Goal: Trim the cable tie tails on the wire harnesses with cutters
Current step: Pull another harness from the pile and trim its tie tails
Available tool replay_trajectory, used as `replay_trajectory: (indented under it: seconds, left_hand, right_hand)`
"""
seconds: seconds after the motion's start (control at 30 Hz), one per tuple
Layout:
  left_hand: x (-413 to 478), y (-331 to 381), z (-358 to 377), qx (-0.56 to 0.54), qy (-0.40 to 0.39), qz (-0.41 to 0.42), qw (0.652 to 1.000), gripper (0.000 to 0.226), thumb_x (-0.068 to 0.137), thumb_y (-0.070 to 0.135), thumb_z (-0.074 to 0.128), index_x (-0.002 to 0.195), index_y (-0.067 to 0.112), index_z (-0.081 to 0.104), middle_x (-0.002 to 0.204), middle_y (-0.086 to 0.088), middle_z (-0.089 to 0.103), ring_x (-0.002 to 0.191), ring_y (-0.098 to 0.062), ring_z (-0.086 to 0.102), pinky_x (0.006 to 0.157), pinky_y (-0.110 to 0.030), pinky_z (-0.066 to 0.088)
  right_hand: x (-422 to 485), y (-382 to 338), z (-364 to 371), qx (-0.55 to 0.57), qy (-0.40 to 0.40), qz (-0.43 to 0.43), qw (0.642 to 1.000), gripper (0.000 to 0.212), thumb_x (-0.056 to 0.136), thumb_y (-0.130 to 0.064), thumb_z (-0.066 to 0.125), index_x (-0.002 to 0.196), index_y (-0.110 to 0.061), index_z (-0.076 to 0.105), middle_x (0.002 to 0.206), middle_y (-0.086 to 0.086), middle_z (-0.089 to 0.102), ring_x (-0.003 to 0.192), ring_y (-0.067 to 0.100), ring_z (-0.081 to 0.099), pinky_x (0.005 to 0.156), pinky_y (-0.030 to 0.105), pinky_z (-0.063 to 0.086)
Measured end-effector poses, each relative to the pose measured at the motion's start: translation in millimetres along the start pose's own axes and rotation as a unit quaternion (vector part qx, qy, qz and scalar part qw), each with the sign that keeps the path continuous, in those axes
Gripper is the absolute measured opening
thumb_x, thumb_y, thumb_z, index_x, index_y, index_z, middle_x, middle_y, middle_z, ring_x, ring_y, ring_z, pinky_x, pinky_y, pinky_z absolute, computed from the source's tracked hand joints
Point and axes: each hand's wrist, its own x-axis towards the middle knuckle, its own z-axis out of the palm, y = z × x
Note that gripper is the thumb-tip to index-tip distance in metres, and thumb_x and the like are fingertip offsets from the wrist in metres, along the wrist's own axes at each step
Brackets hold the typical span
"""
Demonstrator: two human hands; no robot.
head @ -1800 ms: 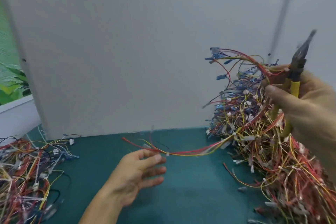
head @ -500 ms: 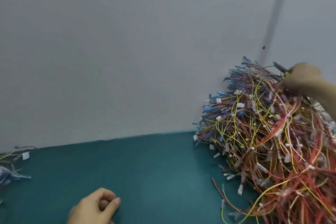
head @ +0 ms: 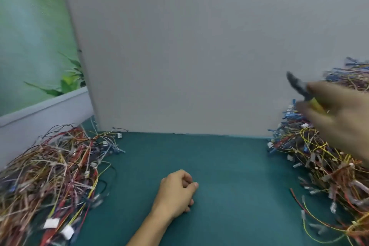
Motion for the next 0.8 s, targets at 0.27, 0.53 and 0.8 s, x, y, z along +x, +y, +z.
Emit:
replay_trajectory:
  seconds: [0.27,0.53,0.8]
  left_hand:
    - [6,-10,-44,0.129,0.095,-0.001,0.987,0.016,0.084,0.04,0.064,0.091,0.026,0.063,0.082,0.016,0.064,0.09,-0.012,0.061,0.078,-0.027,0.051]
    - [30,-6,-92,0.378,0.225,0.016,0.898,0.024,0.091,0.034,0.055,0.109,0.019,0.061,0.106,-0.002,0.066,0.101,-0.024,0.061,0.076,-0.033,0.046]
    - [64,-11,-166,0.578,0.268,-0.056,0.769,0.021,0.089,0.028,0.058,0.107,0.018,0.065,0.114,-0.006,0.063,0.108,-0.026,0.051,0.086,-0.038,0.038]
  right_hand:
    - [-151,-66,117,-0.023,-0.32,0.042,0.946,0.042,0.088,-0.054,0.043,0.129,-0.047,0.035,0.1,-0.008,0.042,0.112,0.015,0.048,0.082,0.032,0.038]
    - [-159,-73,136,-0.124,-0.36,0.074,0.922,0.077,0.077,-0.054,0.043,0.146,-0.037,0.012,0.115,-0.003,0.037,0.121,0.015,0.042,0.079,0.027,0.035]
    - [-158,-80,133,-0.112,-0.336,0.063,0.933,0.042,0.079,-0.054,0.045,0.117,-0.043,0.03,0.105,-0.005,0.033,0.12,0.009,0.043,0.079,0.024,0.034]
